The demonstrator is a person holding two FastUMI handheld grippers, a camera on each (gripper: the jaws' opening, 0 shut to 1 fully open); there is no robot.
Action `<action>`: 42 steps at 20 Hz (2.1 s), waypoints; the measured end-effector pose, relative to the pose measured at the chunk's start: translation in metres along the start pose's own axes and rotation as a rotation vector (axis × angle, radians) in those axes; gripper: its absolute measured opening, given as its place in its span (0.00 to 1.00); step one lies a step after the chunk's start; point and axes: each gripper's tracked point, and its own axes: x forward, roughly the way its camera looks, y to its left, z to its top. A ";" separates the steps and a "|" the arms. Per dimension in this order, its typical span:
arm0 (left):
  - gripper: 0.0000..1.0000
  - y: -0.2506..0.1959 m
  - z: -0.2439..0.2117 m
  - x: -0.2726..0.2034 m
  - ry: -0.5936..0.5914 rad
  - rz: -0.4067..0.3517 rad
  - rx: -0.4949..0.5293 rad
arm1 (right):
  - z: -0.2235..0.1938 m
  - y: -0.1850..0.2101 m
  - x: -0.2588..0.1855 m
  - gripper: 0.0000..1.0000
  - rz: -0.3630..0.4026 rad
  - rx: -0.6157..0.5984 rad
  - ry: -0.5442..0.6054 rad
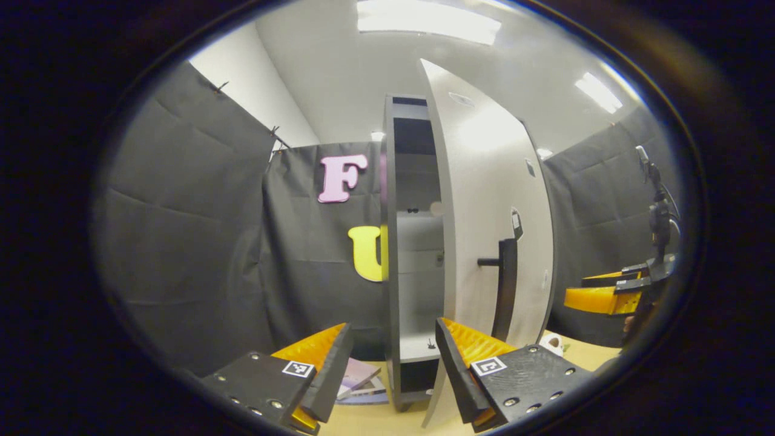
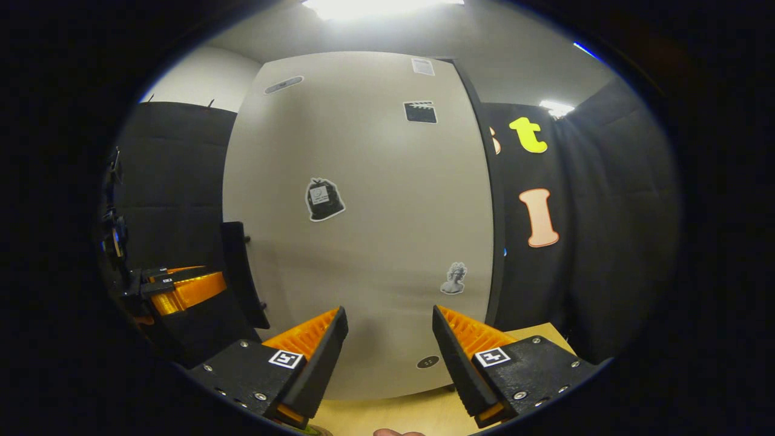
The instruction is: Open the cabinet door with the right hand, grasp the bottle in the cabinet with the left hand and place it on the coaster, then close the cabinet door with the right hand.
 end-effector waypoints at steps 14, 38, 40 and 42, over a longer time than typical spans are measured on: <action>0.78 -0.072 0.017 0.007 0.004 -0.009 0.028 | 0.008 -0.025 0.013 0.89 -0.193 -0.016 -0.029; 0.78 -0.104 0.002 0.023 0.069 -0.081 -0.018 | -0.001 -0.022 0.002 0.91 -0.189 -0.034 0.010; 0.78 -0.103 0.002 0.023 0.069 -0.078 -0.020 | -0.001 -0.024 0.002 0.90 -0.192 -0.028 0.012; 0.78 -0.104 0.001 0.024 0.070 -0.078 -0.020 | -0.003 -0.025 0.004 0.90 -0.194 -0.024 0.018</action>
